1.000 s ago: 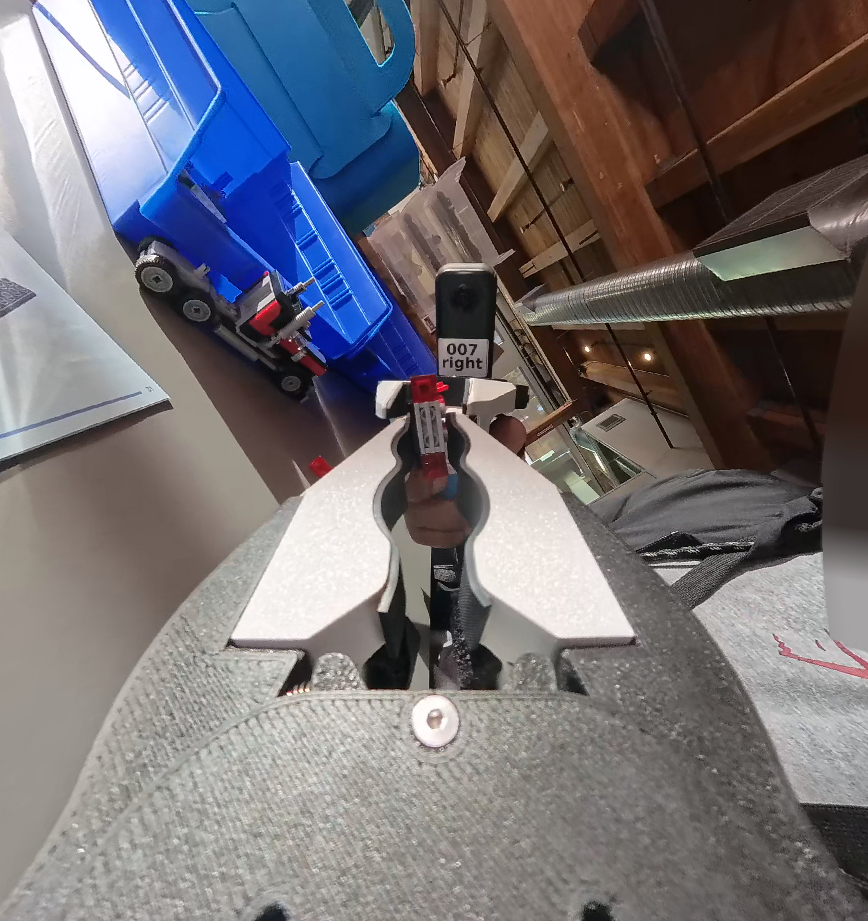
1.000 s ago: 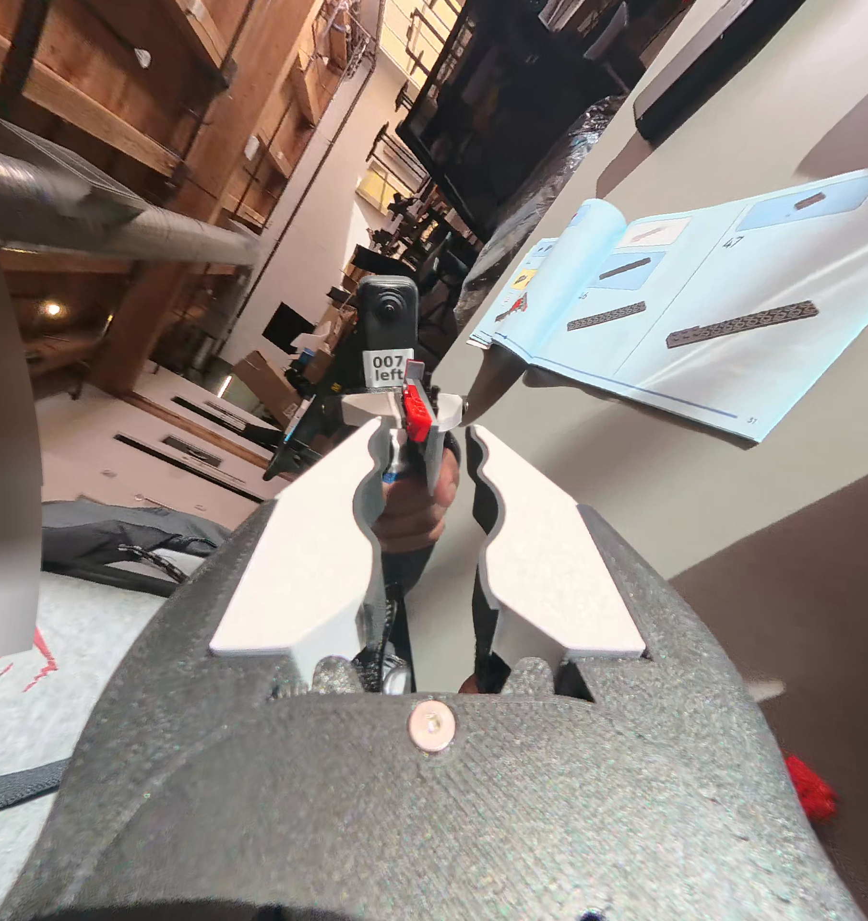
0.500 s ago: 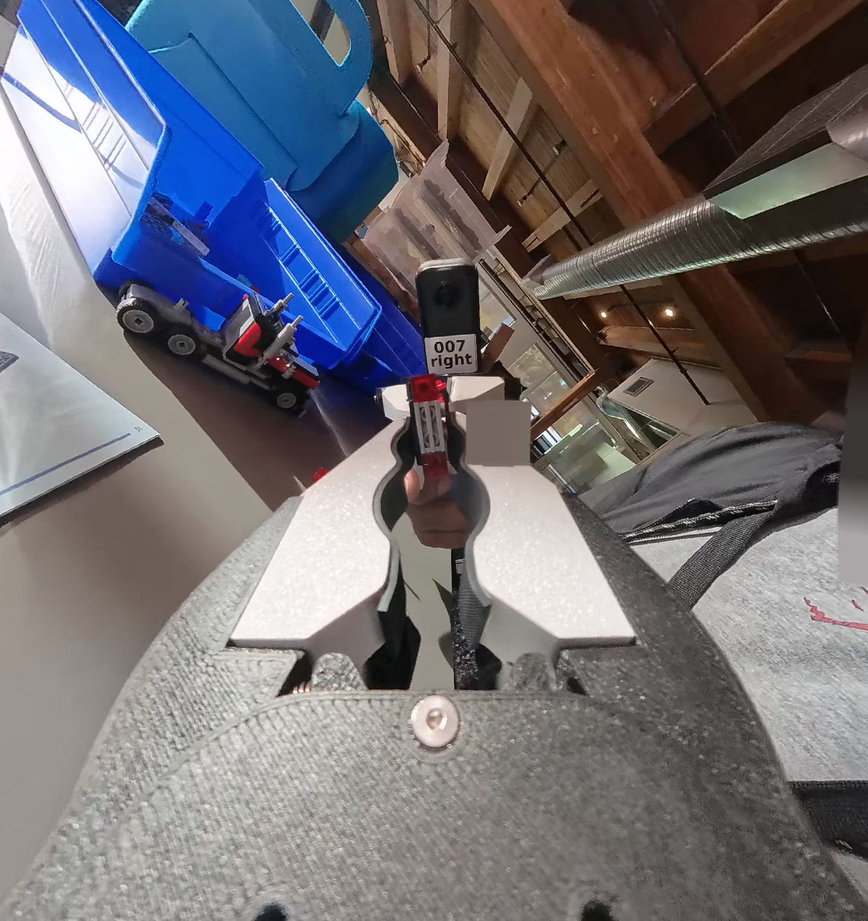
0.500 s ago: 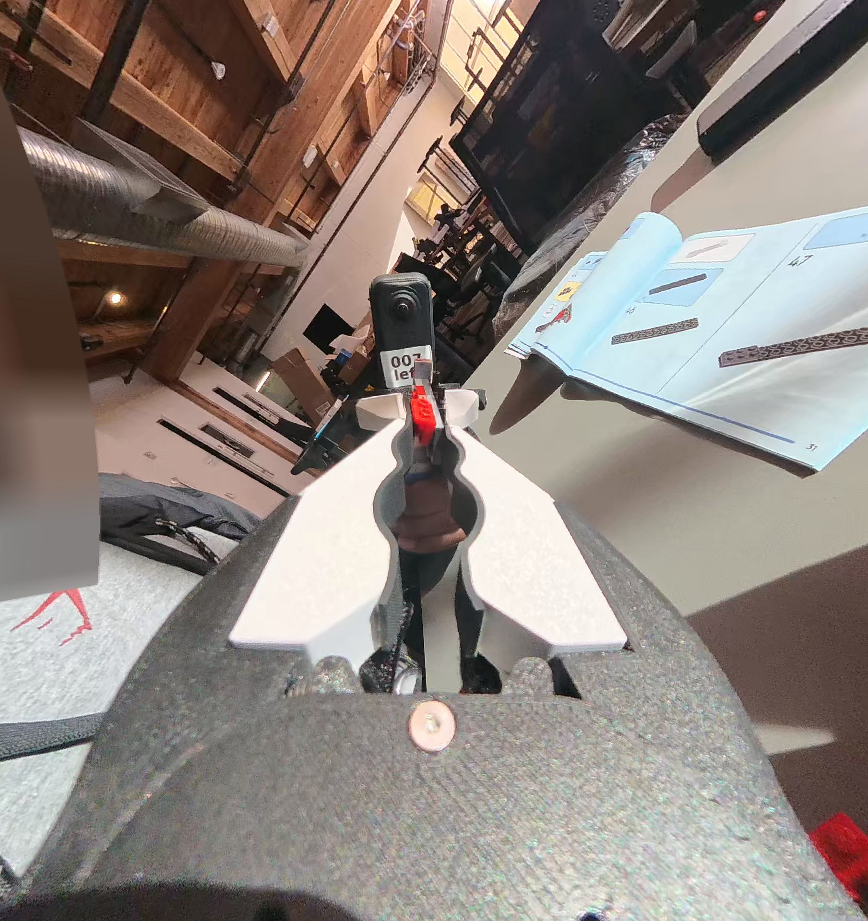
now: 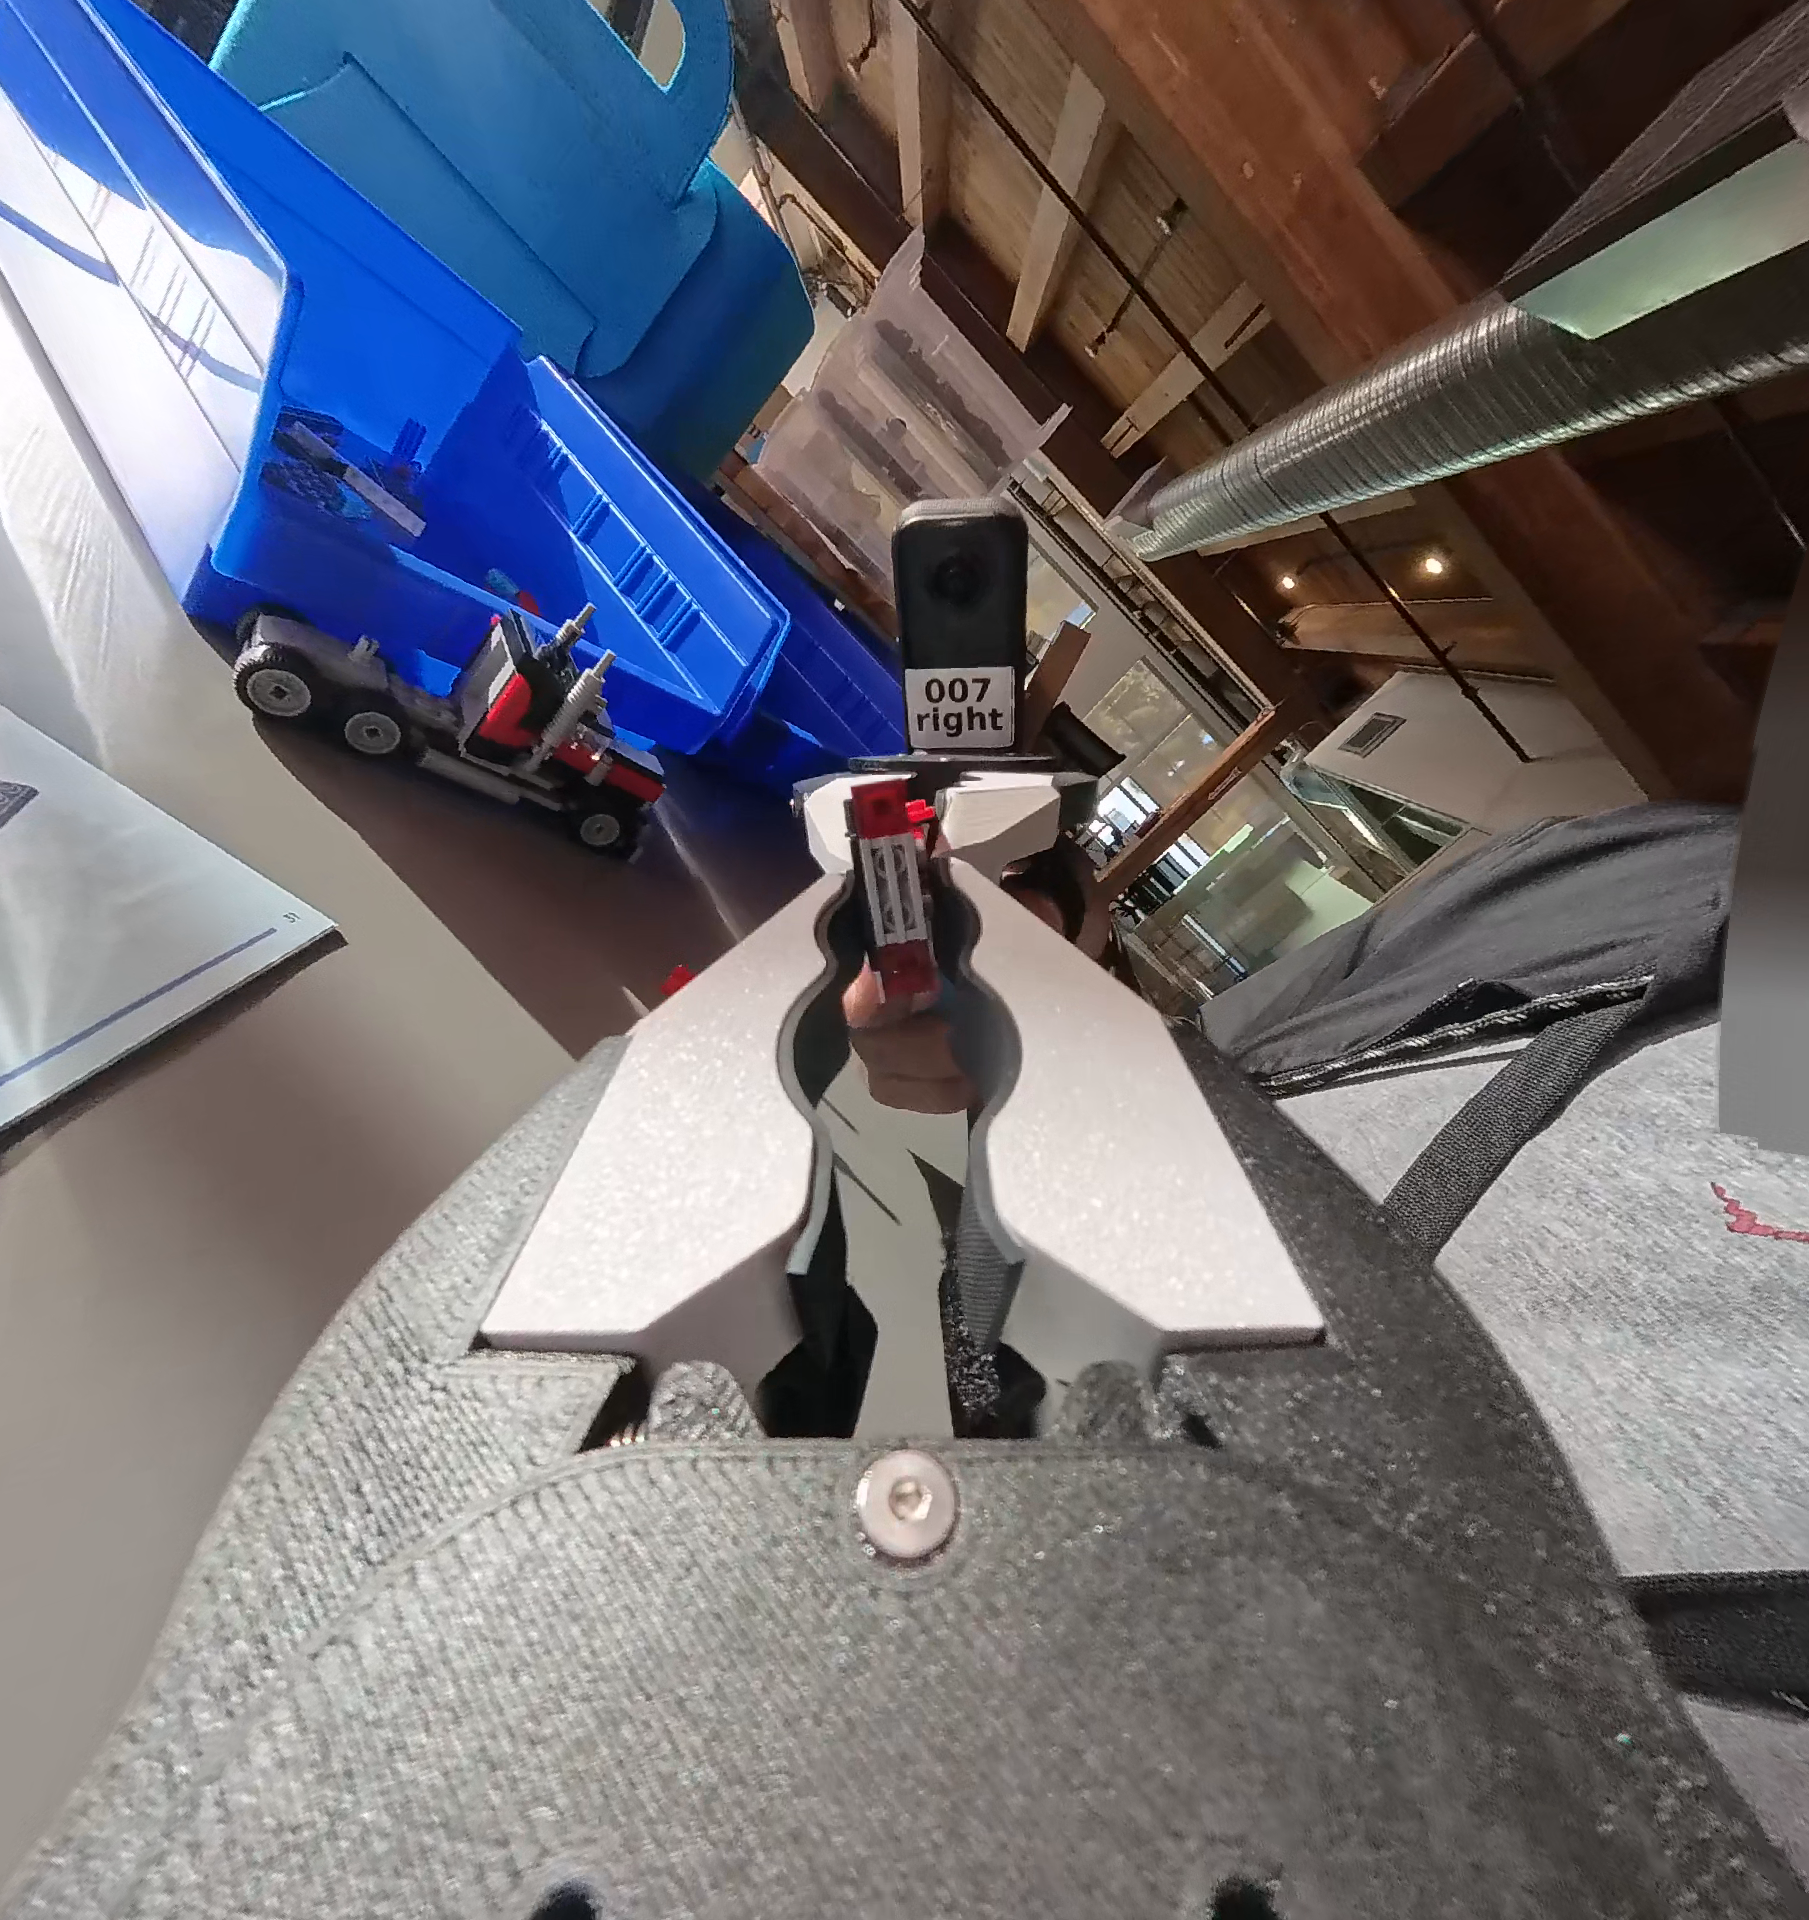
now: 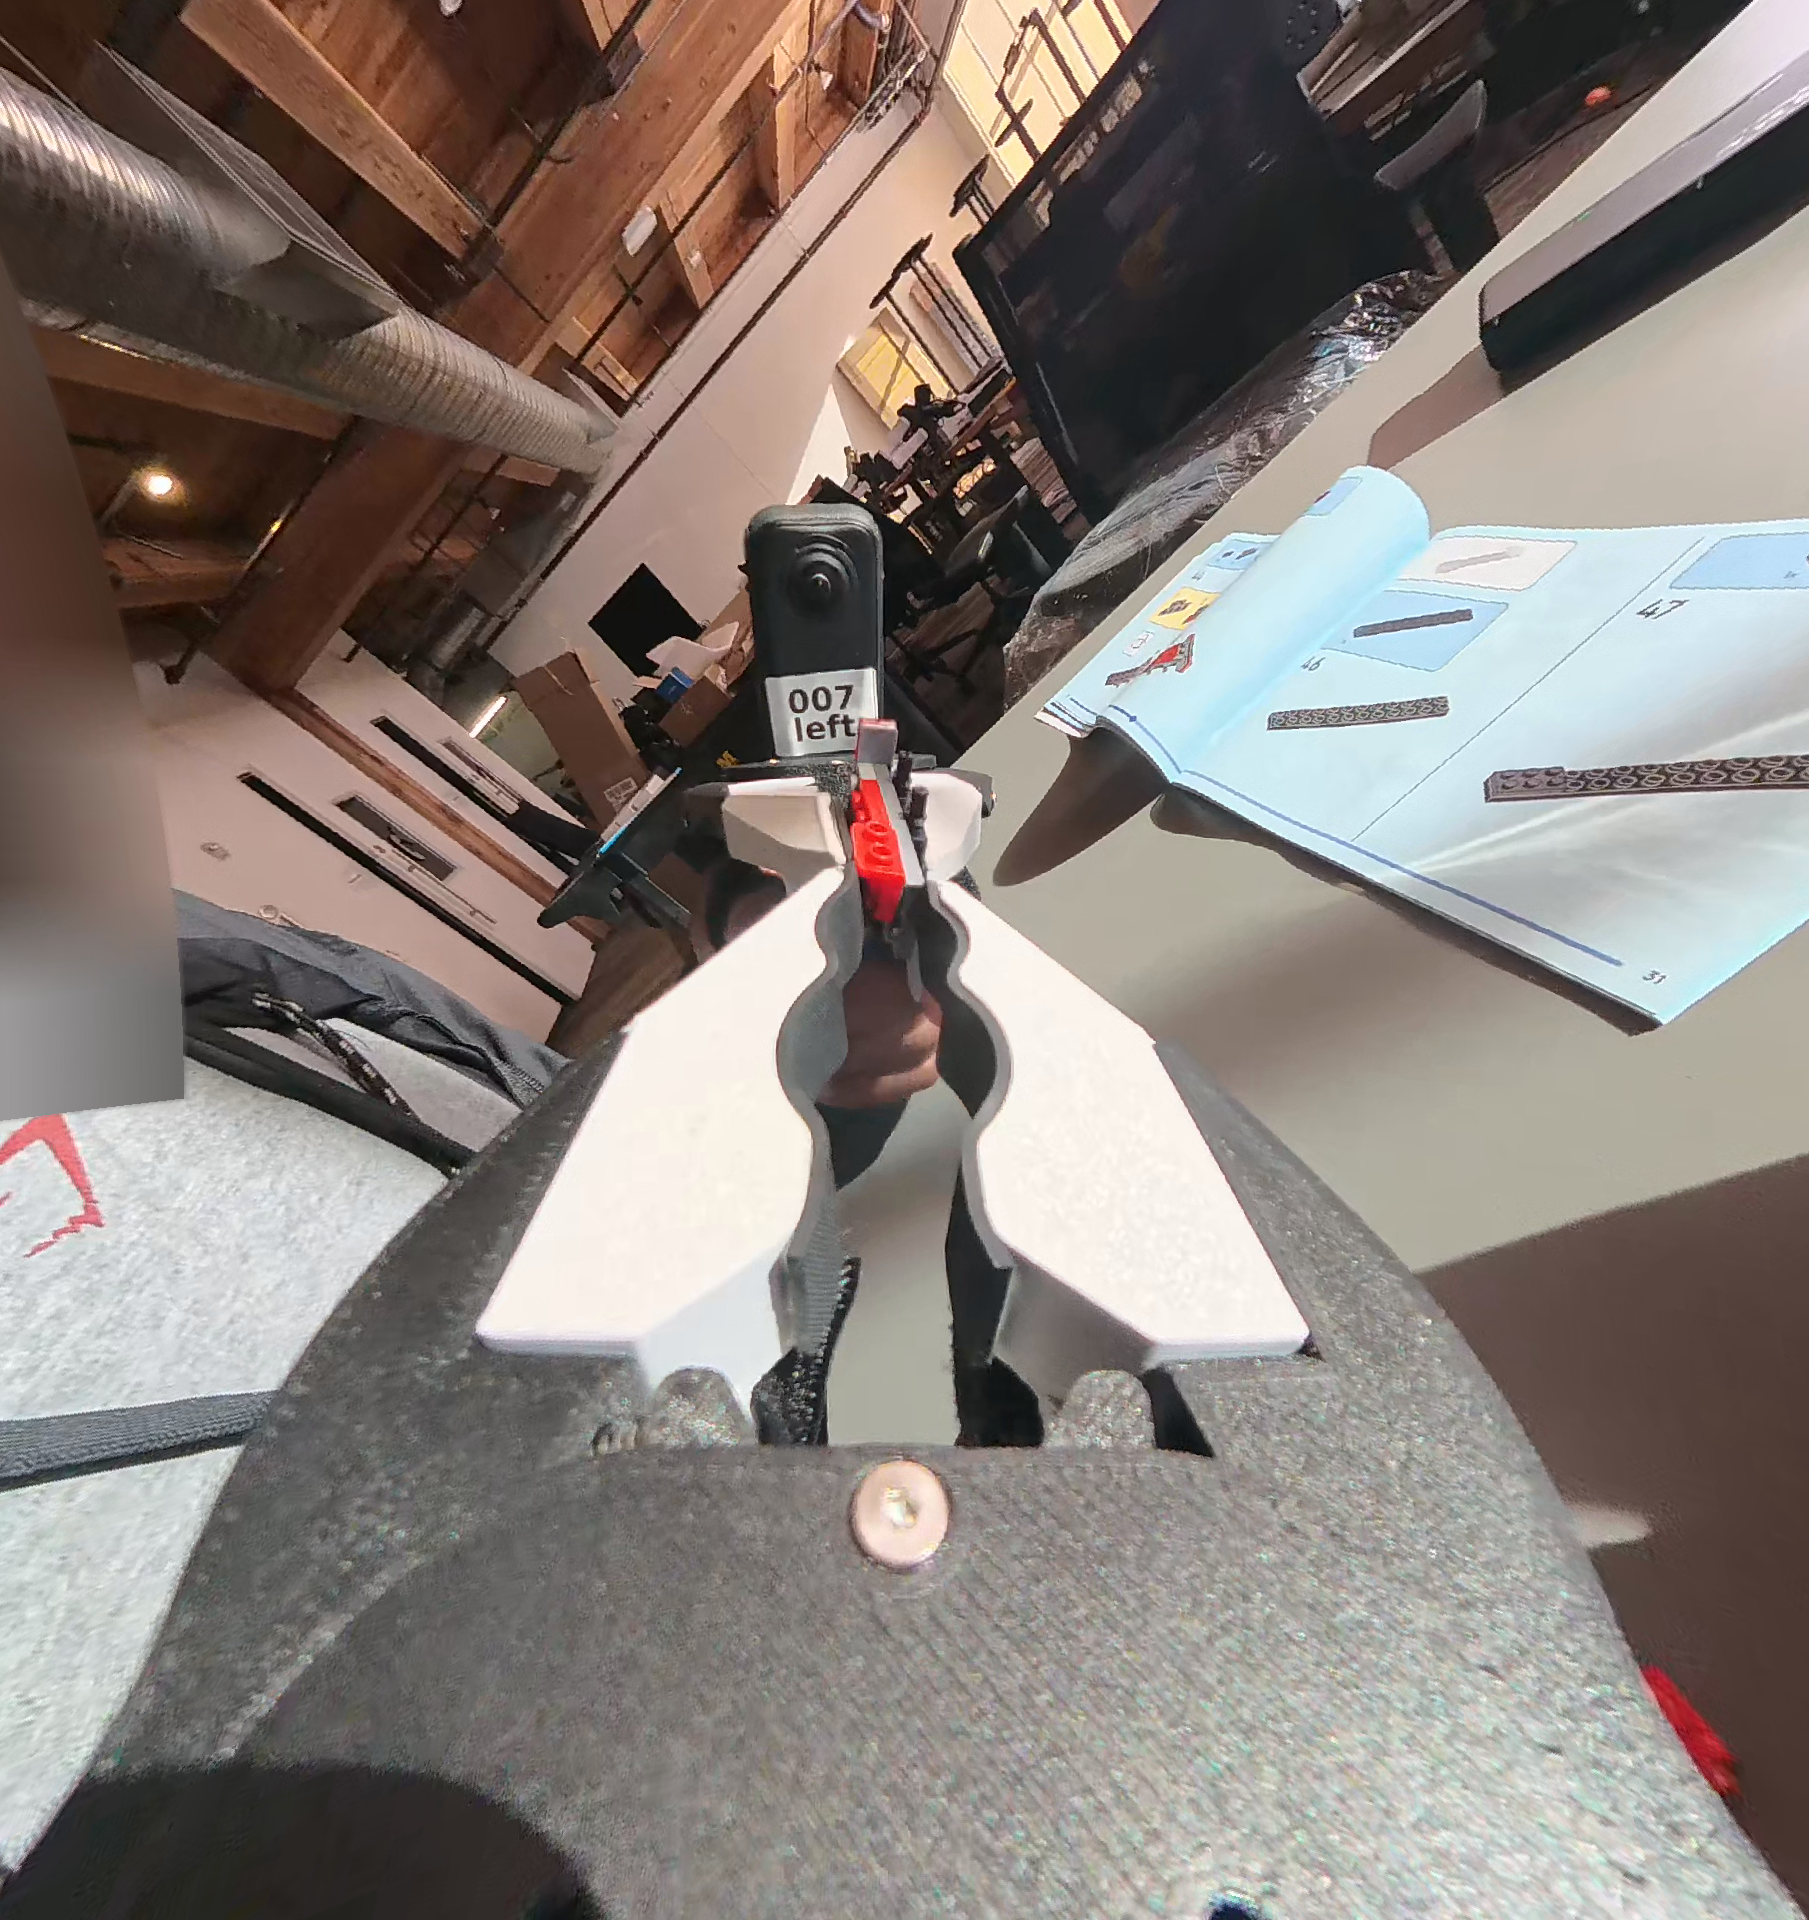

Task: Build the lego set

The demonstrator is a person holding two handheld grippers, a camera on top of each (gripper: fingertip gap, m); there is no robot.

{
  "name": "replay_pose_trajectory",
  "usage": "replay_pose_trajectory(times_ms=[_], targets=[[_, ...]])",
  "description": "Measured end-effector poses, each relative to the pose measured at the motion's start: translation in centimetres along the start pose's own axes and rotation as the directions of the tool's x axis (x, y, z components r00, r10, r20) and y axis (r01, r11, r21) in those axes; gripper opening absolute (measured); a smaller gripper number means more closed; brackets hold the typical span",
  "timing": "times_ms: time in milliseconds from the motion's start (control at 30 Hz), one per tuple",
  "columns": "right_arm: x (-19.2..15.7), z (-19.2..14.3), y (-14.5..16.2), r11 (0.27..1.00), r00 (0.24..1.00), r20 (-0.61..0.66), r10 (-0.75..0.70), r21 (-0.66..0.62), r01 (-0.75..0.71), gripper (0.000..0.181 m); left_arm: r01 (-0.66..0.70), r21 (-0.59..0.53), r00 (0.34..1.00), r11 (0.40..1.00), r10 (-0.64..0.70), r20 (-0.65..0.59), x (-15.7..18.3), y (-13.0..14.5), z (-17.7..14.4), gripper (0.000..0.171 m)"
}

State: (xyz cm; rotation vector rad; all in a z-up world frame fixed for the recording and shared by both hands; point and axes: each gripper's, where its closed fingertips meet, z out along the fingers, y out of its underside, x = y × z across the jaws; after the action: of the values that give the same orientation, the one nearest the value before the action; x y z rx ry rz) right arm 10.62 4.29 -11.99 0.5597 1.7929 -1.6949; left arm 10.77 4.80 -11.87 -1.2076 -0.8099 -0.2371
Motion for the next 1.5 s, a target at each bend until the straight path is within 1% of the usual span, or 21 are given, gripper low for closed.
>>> replay_pose_trajectory(times_ms=[333,400,600,767,833,900,967,1033,1133,1267,1500], targets=[[-1.3,0.0,0.0,1.000,0.997,0.079,-0.010,-0.002,0.010,0.010,-0.110,-0.015,0.994,0.994,0.109,-0.027,1.2,-0.1,-0.1,0.014],[-1.3,0.0,0.1,1.000,0.997,0.080,-0.015,-0.009,0.015,0.010,-0.133,-0.021,0.991,0.991,0.133,-0.020,1.2,-0.1,-0.1,0.014],[-0.9,0.0,0.1,1.000,0.998,0.058,0.006,-0.009,-0.005,0.010,-0.128,-0.026,0.992,0.991,0.128,0.004,0.8,0.0,0.0,0.015],[-0.7,0.0,0.1,1.000,0.999,0.050,0.014,0.000,-0.014,0.011,-0.169,-0.034,0.985,0.985,0.170,0.023,0.7,0.0,0.0,0.015],[-0.6,0.0,-0.1,1.000,0.999,0.042,0.014,0.008,-0.014,0.012,-0.141,-0.023,0.990,0.990,0.142,0.018,0.6,-0.1,0.0,0.013],[-0.6,0.2,-0.1,1.000,0.999,0.036,0.009,0.013,-0.010,0.014,-0.079,0.010,0.997,0.997,0.079,0.000,0.6,-0.4,0.0,0.013],[-0.8,0.4,0.0,1.000,0.999,0.038,0.004,0.004,-0.004,0.027,-0.038,0.043,0.999,0.998,0.039,-0.021,0.5,-0.7,-0.1,0.013],[-0.9,0.5,-0.1,1.000,0.999,0.033,-0.006,0.014,0.005,0.030,-0.044,0.046,0.999,0.998,0.045,-0.022,0.5,-0.8,-0.1,0.013],[-0.7,0.3,-0.8,0.998,1.000,0.019,0.002,0.060,-0.003,0.029,-0.087,0.057,0.996,0.995,0.088,-0.020,0.7,-1.0,-0.2,0.013],[-0.6,0.1,-1.3,0.994,1.000,0.016,0.006,0.108,-0.007,0.022,-0.122,0.070,0.992,0.990,0.124,-0.023,1.1,-1.2,-0.2,0.013],[-1.7,0.2,-1.6,0.987,0.997,0.068,-0.035,0.160,0.024,0.011,-0.210,0.076,0.977,0.975,0.212,-0.016,1.7,-1.3,-0.2,0.014]])
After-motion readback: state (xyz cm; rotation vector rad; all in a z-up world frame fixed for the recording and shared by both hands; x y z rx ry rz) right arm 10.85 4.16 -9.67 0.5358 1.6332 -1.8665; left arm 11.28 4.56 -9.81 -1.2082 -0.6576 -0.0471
